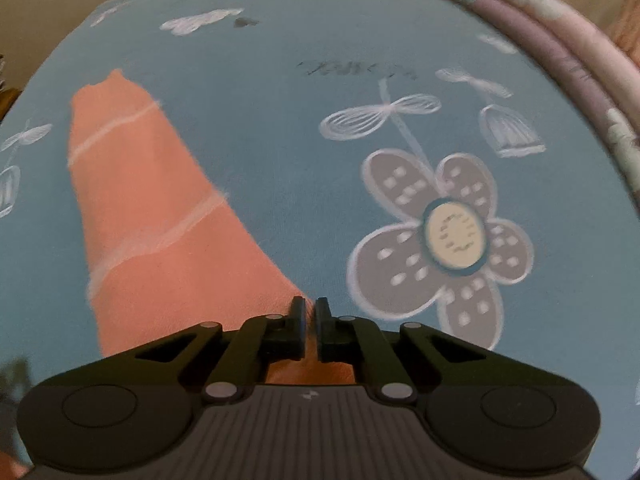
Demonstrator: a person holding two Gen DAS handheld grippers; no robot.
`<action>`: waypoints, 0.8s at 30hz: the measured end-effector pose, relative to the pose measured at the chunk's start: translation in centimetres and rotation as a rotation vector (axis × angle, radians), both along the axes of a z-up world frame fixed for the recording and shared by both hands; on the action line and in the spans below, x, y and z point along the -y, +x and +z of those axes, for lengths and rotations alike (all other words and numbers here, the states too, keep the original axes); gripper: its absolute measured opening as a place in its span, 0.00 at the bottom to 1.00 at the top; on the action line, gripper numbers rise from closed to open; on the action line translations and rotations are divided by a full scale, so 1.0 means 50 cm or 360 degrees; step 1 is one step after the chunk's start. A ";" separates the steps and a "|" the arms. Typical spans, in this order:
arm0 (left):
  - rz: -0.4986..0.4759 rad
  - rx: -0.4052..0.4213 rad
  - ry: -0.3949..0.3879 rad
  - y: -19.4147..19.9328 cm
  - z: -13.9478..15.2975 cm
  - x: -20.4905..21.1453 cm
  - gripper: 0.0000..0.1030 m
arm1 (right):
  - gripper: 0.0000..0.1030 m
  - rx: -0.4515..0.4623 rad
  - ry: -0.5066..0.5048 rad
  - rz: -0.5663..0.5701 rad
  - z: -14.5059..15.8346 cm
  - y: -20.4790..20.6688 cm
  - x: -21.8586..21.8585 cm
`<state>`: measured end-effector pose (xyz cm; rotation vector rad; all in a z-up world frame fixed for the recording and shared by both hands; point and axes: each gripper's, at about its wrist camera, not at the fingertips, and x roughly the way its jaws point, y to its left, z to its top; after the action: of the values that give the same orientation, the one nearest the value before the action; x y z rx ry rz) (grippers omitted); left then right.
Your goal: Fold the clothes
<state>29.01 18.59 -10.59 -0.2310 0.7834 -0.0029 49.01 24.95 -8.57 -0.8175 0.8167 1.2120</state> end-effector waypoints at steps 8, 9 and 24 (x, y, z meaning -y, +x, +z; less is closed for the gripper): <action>0.0040 -0.0005 -0.0019 -0.003 0.002 -0.010 0.88 | 0.04 -0.0057 0.0147 -0.0123 0.020 0.026 -0.011; 0.0043 -0.0005 -0.0018 -0.003 0.002 -0.010 0.88 | 0.07 -0.0091 0.0163 -0.0070 0.026 0.015 -0.013; 0.0042 -0.0040 -0.0037 -0.003 -0.003 -0.018 0.88 | 0.10 -0.0152 0.0177 0.0177 -0.002 -0.061 -0.111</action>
<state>28.88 19.50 -10.73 -0.2635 0.8058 0.0159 45.93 30.50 -8.68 -0.7263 0.7812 1.3915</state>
